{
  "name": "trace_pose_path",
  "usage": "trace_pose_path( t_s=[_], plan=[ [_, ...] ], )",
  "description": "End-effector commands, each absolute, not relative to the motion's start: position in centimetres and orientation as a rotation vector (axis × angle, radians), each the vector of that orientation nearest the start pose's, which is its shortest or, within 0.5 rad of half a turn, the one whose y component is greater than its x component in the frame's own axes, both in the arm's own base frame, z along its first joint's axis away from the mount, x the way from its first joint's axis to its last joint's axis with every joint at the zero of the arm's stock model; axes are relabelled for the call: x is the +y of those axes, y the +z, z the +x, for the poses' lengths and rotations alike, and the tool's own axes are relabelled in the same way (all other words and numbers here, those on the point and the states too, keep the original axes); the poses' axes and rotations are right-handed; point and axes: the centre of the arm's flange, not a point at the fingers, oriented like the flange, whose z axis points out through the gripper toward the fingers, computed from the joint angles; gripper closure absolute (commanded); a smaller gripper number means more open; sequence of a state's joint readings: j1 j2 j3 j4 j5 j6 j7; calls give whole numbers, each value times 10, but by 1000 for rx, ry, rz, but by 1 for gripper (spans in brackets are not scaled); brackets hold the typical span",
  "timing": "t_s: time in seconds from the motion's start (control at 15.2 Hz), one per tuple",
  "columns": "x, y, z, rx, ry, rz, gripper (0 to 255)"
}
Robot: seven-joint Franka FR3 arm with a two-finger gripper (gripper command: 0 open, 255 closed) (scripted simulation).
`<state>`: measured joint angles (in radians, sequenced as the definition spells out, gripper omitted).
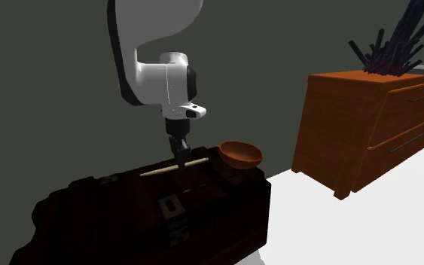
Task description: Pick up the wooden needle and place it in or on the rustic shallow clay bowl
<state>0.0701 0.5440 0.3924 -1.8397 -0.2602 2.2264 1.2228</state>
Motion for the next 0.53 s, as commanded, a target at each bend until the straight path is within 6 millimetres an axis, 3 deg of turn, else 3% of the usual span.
trace_pose_path(
  t_s=[0.0, 0.46],
  plan=[
    [261, 252, 577, 996, 118, -3056, 255],
    [261, 289, 577, 996, 118, -3056, 255]
  ],
)
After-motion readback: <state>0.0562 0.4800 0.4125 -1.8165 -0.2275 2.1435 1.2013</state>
